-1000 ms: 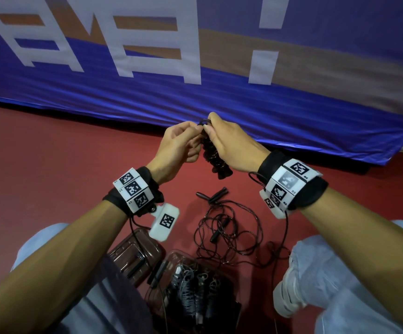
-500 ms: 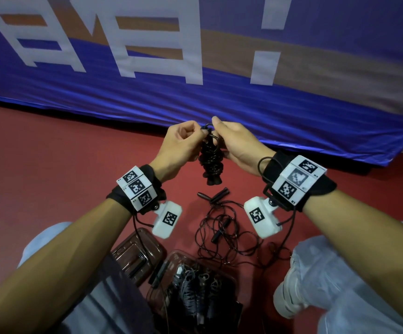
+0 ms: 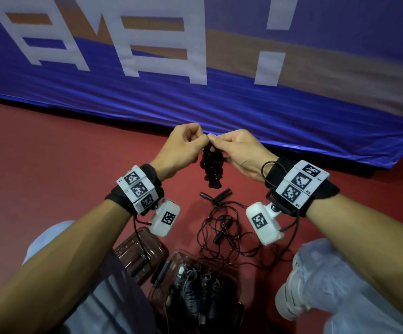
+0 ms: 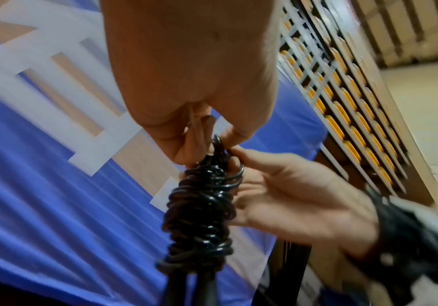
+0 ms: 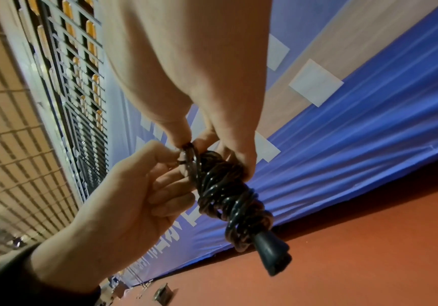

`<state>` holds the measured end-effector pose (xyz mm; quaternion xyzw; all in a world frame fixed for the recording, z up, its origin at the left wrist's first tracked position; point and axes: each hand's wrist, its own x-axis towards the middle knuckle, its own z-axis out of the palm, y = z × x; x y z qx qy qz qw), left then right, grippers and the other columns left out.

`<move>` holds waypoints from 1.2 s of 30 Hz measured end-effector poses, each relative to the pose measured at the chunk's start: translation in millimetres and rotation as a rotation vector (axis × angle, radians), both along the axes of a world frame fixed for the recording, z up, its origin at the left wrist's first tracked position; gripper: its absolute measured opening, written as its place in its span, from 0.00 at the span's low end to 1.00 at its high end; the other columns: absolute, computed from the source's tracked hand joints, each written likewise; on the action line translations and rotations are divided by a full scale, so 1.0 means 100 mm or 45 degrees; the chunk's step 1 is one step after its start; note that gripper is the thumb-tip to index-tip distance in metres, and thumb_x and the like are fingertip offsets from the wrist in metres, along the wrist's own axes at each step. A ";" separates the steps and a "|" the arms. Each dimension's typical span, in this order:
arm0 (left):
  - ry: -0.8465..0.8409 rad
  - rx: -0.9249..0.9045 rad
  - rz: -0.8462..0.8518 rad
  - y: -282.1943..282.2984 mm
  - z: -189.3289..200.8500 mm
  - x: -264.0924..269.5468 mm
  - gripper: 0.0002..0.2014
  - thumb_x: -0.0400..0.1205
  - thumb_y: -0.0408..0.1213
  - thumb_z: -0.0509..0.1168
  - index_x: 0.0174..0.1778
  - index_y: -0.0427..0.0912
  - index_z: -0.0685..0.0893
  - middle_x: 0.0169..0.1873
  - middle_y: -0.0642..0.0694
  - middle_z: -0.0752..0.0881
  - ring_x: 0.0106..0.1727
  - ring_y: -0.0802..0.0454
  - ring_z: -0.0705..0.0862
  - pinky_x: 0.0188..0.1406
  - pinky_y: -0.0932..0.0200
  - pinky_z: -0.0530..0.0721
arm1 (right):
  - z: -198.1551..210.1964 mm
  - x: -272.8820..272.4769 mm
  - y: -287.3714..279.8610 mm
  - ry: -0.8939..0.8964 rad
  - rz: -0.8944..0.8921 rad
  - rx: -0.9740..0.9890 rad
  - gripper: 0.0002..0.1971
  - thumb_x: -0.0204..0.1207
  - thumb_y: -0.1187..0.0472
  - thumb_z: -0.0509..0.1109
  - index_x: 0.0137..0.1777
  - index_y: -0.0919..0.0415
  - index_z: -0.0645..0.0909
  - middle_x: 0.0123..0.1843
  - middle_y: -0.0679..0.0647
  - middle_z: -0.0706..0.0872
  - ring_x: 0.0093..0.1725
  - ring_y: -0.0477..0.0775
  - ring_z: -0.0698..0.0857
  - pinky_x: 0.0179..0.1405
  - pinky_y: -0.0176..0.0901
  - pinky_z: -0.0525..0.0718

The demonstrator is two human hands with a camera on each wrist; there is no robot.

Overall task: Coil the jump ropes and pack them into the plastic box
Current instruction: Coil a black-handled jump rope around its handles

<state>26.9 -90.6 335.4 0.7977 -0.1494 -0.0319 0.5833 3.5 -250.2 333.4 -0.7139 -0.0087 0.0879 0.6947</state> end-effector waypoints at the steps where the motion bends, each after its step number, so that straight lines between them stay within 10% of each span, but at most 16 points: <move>1: -0.074 0.117 0.013 0.01 -0.02 -0.01 0.12 0.76 0.41 0.64 0.30 0.43 0.71 0.22 0.49 0.70 0.24 0.52 0.67 0.23 0.58 0.67 | -0.03 0.00 0.02 -0.017 -0.030 -0.050 0.21 0.87 0.58 0.70 0.54 0.83 0.85 0.52 0.78 0.89 0.48 0.67 0.88 0.60 0.59 0.88; 6: -0.281 0.411 0.056 0.04 -0.10 -0.01 0.15 0.77 0.42 0.67 0.30 0.40 0.71 0.22 0.54 0.67 0.26 0.57 0.63 0.25 0.60 0.65 | -0.11 0.04 0.02 0.027 -0.083 -0.215 0.18 0.83 0.55 0.74 0.50 0.75 0.90 0.48 0.71 0.92 0.49 0.66 0.92 0.67 0.67 0.85; 11: -0.311 0.576 -0.009 0.05 -0.14 -0.01 0.12 0.78 0.37 0.64 0.31 0.43 0.70 0.24 0.54 0.69 0.28 0.54 0.66 0.27 0.57 0.66 | -0.17 -0.01 0.07 0.002 -0.137 -0.310 0.17 0.83 0.57 0.74 0.48 0.74 0.91 0.51 0.66 0.93 0.57 0.61 0.92 0.62 0.49 0.87; 18: -0.363 0.707 -0.111 0.09 -0.23 -0.04 0.07 0.79 0.35 0.64 0.37 0.40 0.73 0.26 0.52 0.75 0.27 0.54 0.70 0.25 0.61 0.67 | -0.41 0.02 0.13 -0.024 -0.219 -0.406 0.22 0.80 0.52 0.76 0.32 0.72 0.85 0.45 0.57 0.94 0.47 0.58 0.93 0.54 0.64 0.90; 22: -0.433 0.643 -0.098 0.09 -0.25 -0.06 0.07 0.81 0.37 0.65 0.40 0.41 0.75 0.28 0.52 0.78 0.28 0.56 0.74 0.26 0.62 0.71 | -0.39 -0.02 0.13 -0.114 -0.215 -0.391 0.26 0.81 0.52 0.74 0.30 0.74 0.79 0.33 0.58 0.86 0.35 0.57 0.87 0.41 0.58 0.85; 28: -0.254 0.351 -0.072 0.11 -0.17 -0.01 0.07 0.80 0.34 0.65 0.42 0.37 0.73 0.27 0.45 0.74 0.30 0.51 0.71 0.30 0.48 0.74 | -0.32 -0.07 0.16 -0.170 -0.301 -0.179 0.15 0.82 0.50 0.75 0.39 0.58 0.92 0.42 0.52 0.95 0.48 0.50 0.94 0.61 0.54 0.90; 36: -0.189 0.070 -0.079 0.09 -0.12 0.05 0.10 0.81 0.39 0.64 0.41 0.36 0.73 0.26 0.49 0.65 0.30 0.48 0.65 0.30 0.39 0.73 | -0.22 -0.10 0.25 -0.148 -0.477 0.159 0.17 0.73 0.48 0.83 0.53 0.60 0.90 0.49 0.57 0.95 0.52 0.54 0.94 0.63 0.55 0.90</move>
